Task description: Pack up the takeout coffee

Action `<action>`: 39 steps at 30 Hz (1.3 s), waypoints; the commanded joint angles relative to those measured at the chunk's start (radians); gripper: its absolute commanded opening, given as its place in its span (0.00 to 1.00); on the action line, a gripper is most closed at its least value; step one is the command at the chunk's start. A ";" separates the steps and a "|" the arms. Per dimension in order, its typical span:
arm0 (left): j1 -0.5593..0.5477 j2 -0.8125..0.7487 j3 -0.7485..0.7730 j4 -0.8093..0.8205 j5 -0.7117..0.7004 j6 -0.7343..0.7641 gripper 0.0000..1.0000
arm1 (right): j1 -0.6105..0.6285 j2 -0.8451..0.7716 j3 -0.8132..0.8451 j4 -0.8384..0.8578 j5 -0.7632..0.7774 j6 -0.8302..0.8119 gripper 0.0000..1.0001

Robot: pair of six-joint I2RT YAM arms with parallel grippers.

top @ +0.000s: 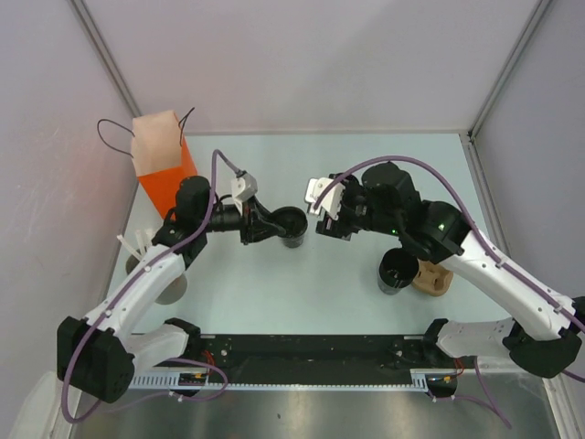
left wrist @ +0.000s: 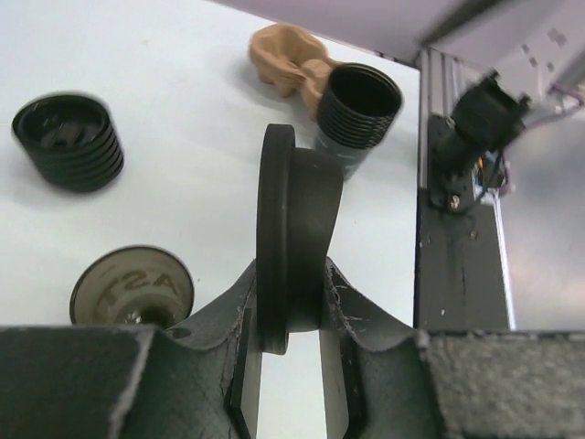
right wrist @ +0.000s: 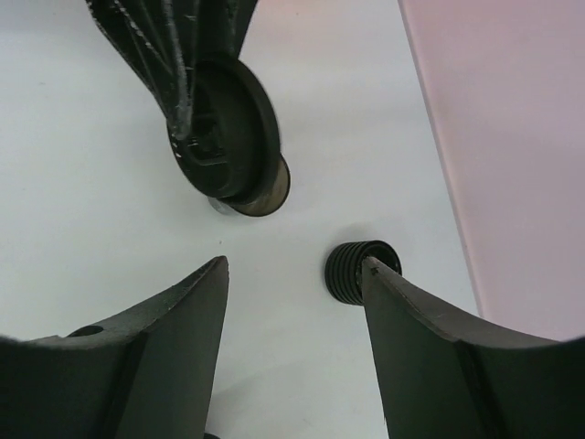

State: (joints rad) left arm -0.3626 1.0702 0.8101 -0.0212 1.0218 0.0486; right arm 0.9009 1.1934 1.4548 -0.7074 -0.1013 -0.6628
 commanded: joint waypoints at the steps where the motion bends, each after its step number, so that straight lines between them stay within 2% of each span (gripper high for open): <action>1: 0.047 0.068 0.061 0.087 -0.035 -0.211 0.00 | 0.056 0.050 -0.007 0.086 0.148 -0.009 0.64; 7: 0.057 0.141 0.047 0.113 -0.029 -0.299 0.00 | 0.128 0.119 -0.007 0.121 0.251 -0.066 0.57; 17: 0.057 0.165 0.037 0.142 -0.005 -0.317 0.00 | 0.213 0.204 -0.007 0.172 0.347 -0.135 0.50; 21: 0.057 0.157 0.029 0.156 0.004 -0.323 0.00 | 0.228 0.241 -0.008 0.218 0.412 -0.146 0.43; 26: 0.057 0.139 0.012 0.167 0.003 -0.319 0.00 | 0.230 0.253 -0.008 0.276 0.426 -0.175 0.41; 39: 0.057 0.119 0.000 0.185 0.024 -0.326 0.00 | 0.213 0.307 -0.011 0.304 0.448 -0.218 0.40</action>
State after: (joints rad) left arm -0.3096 1.2278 0.8158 0.1184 1.0134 -0.2550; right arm 1.1213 1.4815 1.4391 -0.4404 0.3252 -0.8577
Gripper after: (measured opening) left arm 0.301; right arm 0.402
